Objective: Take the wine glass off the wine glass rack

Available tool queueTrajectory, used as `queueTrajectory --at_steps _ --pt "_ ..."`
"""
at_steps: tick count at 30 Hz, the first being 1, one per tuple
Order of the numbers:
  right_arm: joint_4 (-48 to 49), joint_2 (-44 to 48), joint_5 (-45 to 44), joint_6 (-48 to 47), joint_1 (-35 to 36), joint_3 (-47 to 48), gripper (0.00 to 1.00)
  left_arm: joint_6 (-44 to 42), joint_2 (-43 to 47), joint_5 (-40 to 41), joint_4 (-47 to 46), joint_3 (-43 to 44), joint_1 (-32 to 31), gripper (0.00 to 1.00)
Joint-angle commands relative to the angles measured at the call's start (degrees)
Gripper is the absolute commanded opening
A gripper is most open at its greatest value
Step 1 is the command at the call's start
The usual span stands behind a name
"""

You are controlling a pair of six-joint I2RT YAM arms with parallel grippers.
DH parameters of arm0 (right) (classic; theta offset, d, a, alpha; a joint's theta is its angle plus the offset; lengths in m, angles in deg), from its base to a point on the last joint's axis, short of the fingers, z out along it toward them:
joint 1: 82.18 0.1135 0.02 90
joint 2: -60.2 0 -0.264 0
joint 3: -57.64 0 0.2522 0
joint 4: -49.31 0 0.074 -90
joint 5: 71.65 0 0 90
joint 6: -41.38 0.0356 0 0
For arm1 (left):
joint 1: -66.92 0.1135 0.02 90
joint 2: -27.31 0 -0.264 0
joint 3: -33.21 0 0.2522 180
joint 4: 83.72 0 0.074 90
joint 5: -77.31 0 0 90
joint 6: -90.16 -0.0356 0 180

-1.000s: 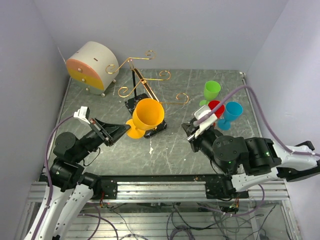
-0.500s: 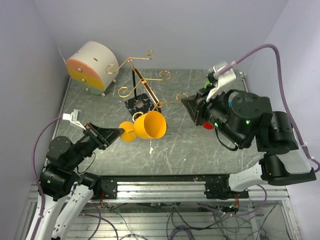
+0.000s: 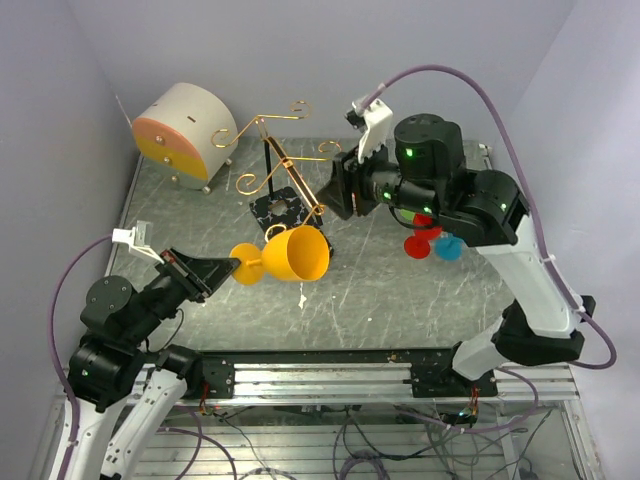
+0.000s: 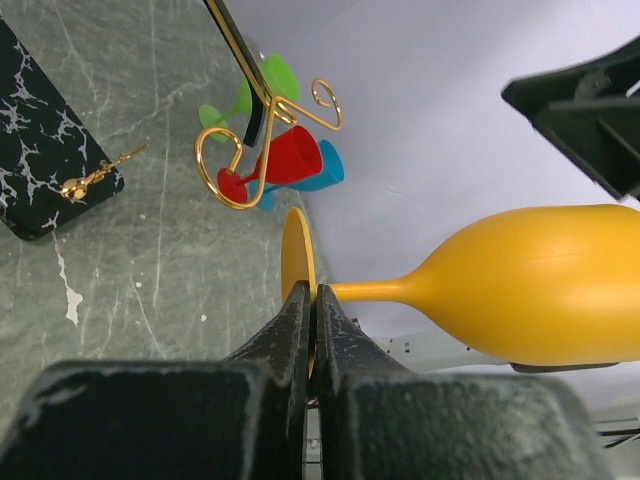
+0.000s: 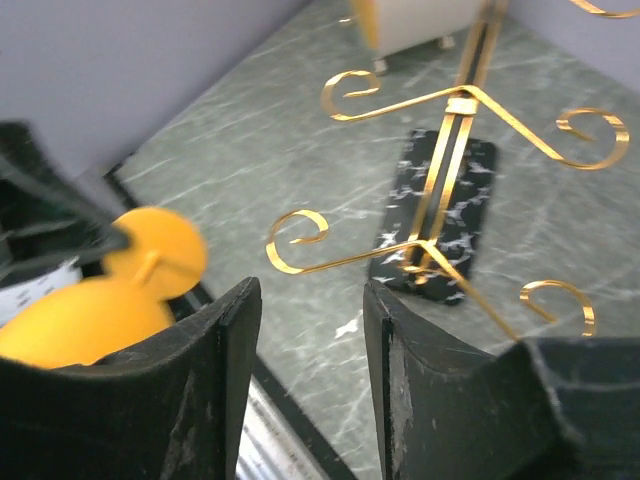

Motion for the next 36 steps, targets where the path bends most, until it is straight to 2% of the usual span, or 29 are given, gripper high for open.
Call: queueTrajectory --at_steps 1,8,19,22,25,26,28,29,31,32,36 --pt "1.8 4.8 13.0 0.1 0.0 -3.0 0.46 -1.4 -1.1 0.9 -0.5 1.4 -0.1 0.07" --pt "4.3 8.8 17.8 0.1 0.1 -9.2 0.48 -0.9 -2.3 0.2 -2.5 0.7 -0.1 0.07" --pt "6.8 8.2 21.1 -0.1 0.1 -14.4 0.47 -1.3 -4.4 -0.9 -4.3 2.0 -0.1 0.07" --pt "7.5 7.5 23.0 -0.1 0.1 -15.2 0.35 -1.5 -5.0 -1.0 -4.6 2.5 -0.2 0.07" --pt "7.4 6.6 23.2 0.1 0.1 -14.7 0.03 -1.6 -5.6 -1.3 -5.3 2.7 -0.1 0.07" --pt "7.3 6.4 22.8 0.2 0.1 -14.4 0.00 -1.7 -5.7 -1.4 -5.5 2.7 -0.1 0.07" --pt "7.5 6.4 21.8 0.2 0.1 -13.9 0.00 -1.8 -6.3 -1.5 -6.0 2.9 -0.2 0.08" --pt "7.5 6.3 20.9 0.2 0.1 -13.3 0.00 -1.8 -6.6 -1.7 -6.5 2.9 -0.1 0.16" --pt "7.0 6.2 18.0 0.1 0.1 -11.9 0.00 -2.3 -7.5 -1.2 -6.3 3.6 -0.1 0.40" --pt "6.9 6.2 16.0 -0.1 0.0 -11.0 0.00 -2.9 -8.1 -0.4 -5.6 4.3 -0.2 0.48" --pt "7.1 6.8 4.7 -0.9 -0.8 -6.8 0.00 -8.2 -11.0 7.5 2.9 10.4 -0.2 0.57"
